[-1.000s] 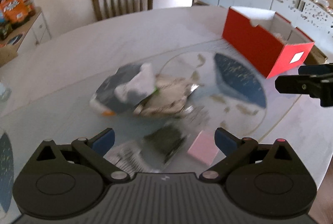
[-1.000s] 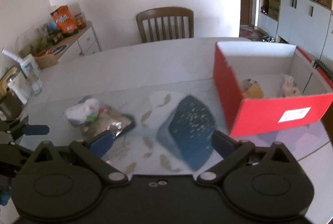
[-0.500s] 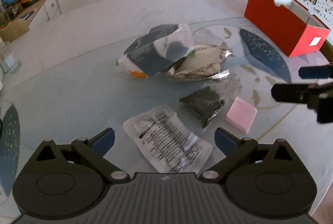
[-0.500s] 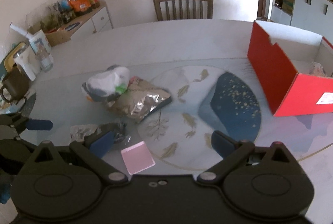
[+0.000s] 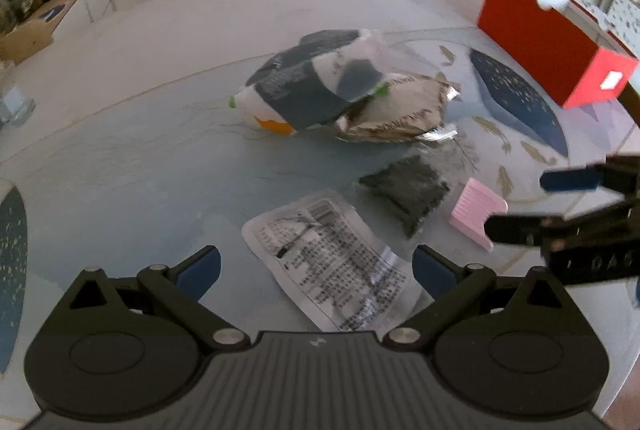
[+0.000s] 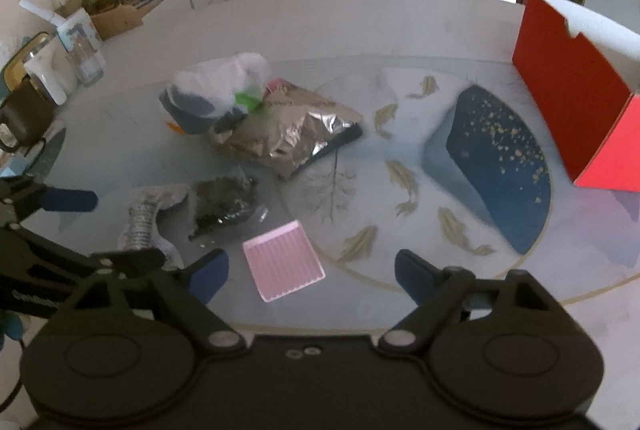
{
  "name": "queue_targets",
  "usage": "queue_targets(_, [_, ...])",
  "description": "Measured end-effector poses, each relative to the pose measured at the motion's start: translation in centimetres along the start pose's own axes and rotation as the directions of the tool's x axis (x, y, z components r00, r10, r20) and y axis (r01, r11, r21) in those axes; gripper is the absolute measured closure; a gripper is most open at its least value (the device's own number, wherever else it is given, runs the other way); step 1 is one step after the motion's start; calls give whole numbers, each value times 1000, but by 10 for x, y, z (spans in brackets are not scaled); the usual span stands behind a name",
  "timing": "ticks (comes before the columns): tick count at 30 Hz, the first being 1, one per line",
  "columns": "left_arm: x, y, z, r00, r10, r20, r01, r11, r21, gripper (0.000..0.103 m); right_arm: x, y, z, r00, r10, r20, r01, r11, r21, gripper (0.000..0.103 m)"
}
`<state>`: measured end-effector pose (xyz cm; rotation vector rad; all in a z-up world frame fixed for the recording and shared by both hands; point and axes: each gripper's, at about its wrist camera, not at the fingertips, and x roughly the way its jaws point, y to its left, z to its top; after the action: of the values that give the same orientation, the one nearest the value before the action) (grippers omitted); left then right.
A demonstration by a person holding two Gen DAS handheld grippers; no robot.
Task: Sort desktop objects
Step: 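Grasp the white printed wrapper with the left gripper while the right grasps the pink square pad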
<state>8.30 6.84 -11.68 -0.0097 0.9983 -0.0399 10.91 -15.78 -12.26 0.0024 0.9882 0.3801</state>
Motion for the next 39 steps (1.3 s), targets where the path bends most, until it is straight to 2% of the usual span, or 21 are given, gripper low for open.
queue_targets(9, [12, 2, 5, 999, 22, -33, -23, 999, -31, 2, 14, 6, -7, 1000, 0, -31, -1, 999, -37, 22])
queue_targets(10, [13, 2, 5, 999, 22, -39, -24, 999, -38, 4, 14, 8, -8, 1000, -5, -25, 4, 999, -46, 23])
queue_targets(14, [21, 1, 4, 997, 10, -80, -14, 999, -51, 23, 16, 15, -8, 1000, -19, -13, 18, 997, -70, 25])
queue_targets(18, [21, -3, 5, 997, 19, -79, -22, 999, -27, 27, 18, 21, -9, 999, -49, 0, 48, 994, -102, 29])
queue_targets(20, [20, -3, 6, 997, 16, -75, -18, 999, -27, 32, 19, 24, -10, 998, -68, 8, 69, 990, -122, 33])
queue_targets(28, [18, -7, 6, 997, 12, -70, -13, 1000, -24, 39, 17, 22, -8, 996, -80, 27, 83, 991, -106, 56])
queue_targets(39, [17, -8, 5, 998, 9, -67, -12, 999, -35, 42, 13, 12, -8, 994, -106, 14, 107, 991, -83, 58])
